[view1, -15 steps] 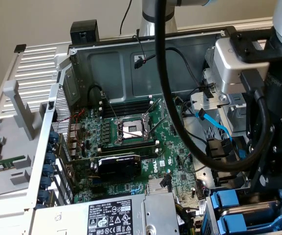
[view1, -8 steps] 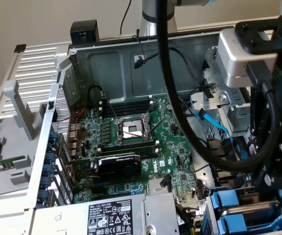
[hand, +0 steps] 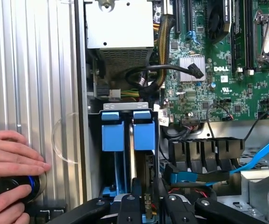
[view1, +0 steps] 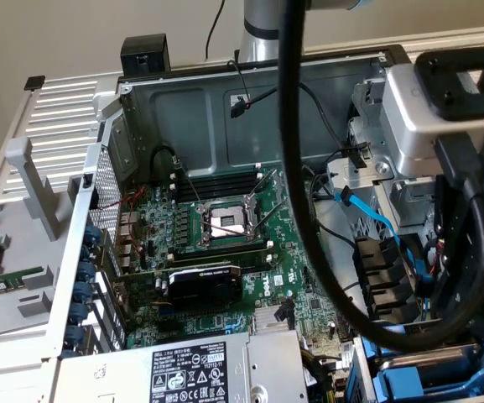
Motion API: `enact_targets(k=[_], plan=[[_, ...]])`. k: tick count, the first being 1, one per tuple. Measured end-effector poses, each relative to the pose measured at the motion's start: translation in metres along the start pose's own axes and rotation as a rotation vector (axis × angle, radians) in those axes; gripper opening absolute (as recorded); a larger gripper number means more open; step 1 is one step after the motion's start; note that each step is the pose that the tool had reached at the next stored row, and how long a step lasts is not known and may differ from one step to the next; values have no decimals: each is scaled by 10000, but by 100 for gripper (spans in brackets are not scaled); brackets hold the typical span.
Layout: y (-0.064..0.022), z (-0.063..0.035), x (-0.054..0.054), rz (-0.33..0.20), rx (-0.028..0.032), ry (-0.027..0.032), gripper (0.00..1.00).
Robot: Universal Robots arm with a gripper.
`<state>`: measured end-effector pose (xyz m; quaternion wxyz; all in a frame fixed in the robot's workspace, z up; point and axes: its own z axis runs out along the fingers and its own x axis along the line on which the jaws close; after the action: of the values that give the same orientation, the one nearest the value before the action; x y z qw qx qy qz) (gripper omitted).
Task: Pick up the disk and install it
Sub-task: 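Insert the first disk wire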
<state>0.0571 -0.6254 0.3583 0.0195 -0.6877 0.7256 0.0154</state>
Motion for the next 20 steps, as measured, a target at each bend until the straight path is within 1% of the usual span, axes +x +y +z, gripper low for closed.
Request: enact_targets(k=[1, 2, 3, 4, 6, 7, 8, 10, 14, 18, 20], plan=[[-3, -2, 32, 0, -2, -46, 25], [-5, -3, 62, 1, -6, -105, 25], [-8, -3, 87, 2, -10, -189, 25], [-10, 0, 108, 3, -16, -294, 25], [-14, 7, 126, 4, -26, -481, 25], [-16, 12, 135, 5, -31, -571, 25], [-18, 21, 140, 6, -35, -649, 25], [-25, 37, 148, 5, -41, -760, 25], [-45, 70, 166, 7, -52, -962, 25], [-49, 94, 181, 10, -64, -1195, 25], [-50, 103, 189, 10, -69, -1281, 25]])
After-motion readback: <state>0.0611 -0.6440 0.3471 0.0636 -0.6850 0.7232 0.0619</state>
